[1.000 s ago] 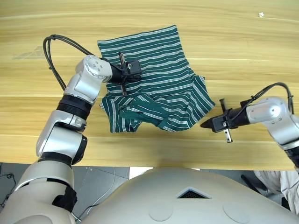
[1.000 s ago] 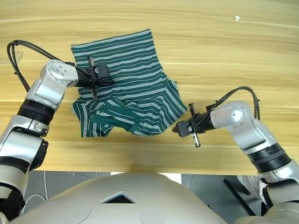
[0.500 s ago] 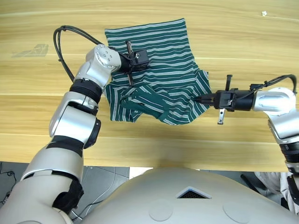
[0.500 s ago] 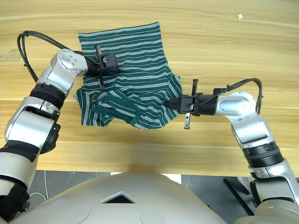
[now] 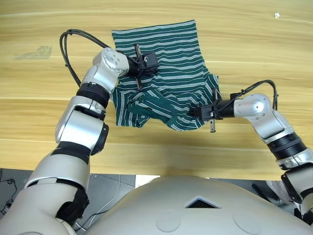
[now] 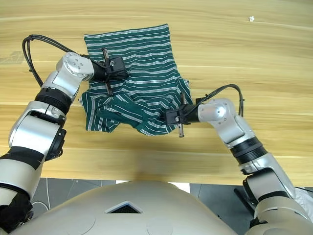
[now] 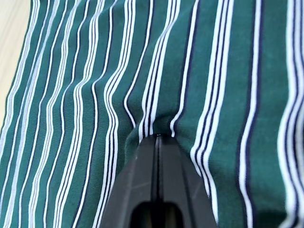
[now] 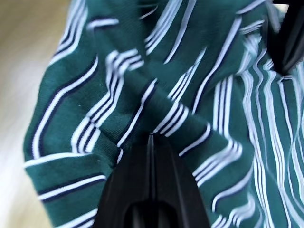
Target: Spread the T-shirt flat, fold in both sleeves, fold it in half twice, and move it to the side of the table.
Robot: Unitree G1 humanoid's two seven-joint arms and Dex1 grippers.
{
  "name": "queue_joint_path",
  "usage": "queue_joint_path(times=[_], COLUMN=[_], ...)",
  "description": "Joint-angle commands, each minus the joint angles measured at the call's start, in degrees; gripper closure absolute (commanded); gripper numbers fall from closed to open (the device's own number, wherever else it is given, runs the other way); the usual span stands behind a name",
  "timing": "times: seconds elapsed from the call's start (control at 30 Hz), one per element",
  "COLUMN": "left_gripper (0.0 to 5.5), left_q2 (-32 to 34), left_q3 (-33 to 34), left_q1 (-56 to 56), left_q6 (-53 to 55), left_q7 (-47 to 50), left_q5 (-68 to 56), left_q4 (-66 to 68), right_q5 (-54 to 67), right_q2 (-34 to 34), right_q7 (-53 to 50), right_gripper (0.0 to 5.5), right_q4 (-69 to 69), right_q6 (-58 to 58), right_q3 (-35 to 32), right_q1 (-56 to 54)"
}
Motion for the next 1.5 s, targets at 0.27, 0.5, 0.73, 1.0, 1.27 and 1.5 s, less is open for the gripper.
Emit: queue_joint_path(times=[0.27,0.5,0.73,1.0,1.27,1.5], left_gripper=[5.47,5.47,5.47,5.47,5.47,5.47], left_q2=[-5.7,-5.9,-5.1,11.1,23.5,24.4], left_q3=[-1.5,4.9,12.9,15.3,17.6,12.0], left_q1=[-6.5,-7.3,-6.7,21.6,41.0,44.6], left_q6=[-1.3,-10.3,-16.9,-0.3,10.5,12.4], left_q7=[11.0,10.5,4.2,-6.2,-11.8,-14.3], left_q5=[7.0,1.0,-7.3,-11.0,-13.3,-11.5], left_q4=[12.7,10.9,2.9,-40.4,-61.7,-62.8], right_q5=[0.6,12.3,27.9,20.7,10.0,3.6], right_q2=[-17.0,-4.4,1.9,11.5,28.4,35.2], right_q7=[8.6,0.3,-0.9,-15.5,-23.8,-32.9], right_gripper=[5.50,5.50,5.50,5.50,5.50,5.50], right_q4=[-2.0,-5.6,-14.7,-5.0,35.9,65.1], right_q6=[-0.4,3.3,17.1,21.4,18.1,12.4], right_q3=[-3.2,-10.7,-18.1,-19.9,-13.8,-14.5], right_q1=[10.5,5.6,1.7,-8.8,-27.7,-36.9])
